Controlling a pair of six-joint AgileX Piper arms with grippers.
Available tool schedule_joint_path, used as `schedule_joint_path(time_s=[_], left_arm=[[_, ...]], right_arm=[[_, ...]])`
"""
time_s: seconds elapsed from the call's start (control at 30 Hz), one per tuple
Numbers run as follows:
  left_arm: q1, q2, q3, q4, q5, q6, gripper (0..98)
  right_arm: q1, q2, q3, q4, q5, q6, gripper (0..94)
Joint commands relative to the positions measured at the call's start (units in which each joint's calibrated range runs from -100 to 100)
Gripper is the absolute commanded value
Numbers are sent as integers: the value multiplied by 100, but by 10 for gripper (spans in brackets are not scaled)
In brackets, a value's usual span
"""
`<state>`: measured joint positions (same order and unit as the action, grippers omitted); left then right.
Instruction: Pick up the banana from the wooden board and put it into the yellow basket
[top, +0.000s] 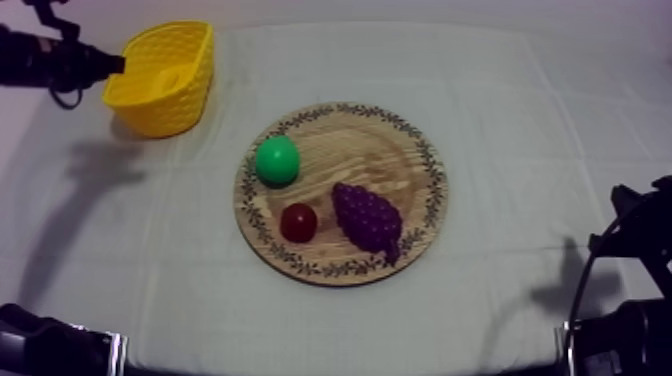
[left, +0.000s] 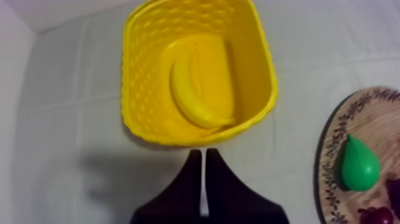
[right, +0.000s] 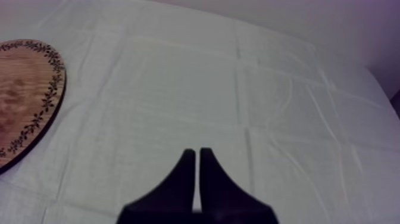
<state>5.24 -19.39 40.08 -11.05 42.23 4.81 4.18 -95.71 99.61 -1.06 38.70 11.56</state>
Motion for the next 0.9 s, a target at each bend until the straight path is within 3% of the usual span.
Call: schedule_joint_path(time_s=[0.0, 0.17, 0.4, 0.6, 0.87], left_arm=[[29, -1468, 1340, 10, -505, 184, 2], [9, -3156, 2837, 394, -1276, -9, 1], [-190, -5362, 4422, 753, -1402, -263, 1], [-328, -6477, 5125, 944, -1054, -407, 1], [-343, -7459, 5742, 980, -667, -532, 1]], right_arm=[[3, -5, 5, 1, 1, -1, 4], [3, -5, 5, 1, 1, -1, 4], [3, -5, 5, 1, 1, -1, 4], [3, -5, 5, 1, 1, -1, 4], [3, -5, 5, 1, 1, -1, 4]])
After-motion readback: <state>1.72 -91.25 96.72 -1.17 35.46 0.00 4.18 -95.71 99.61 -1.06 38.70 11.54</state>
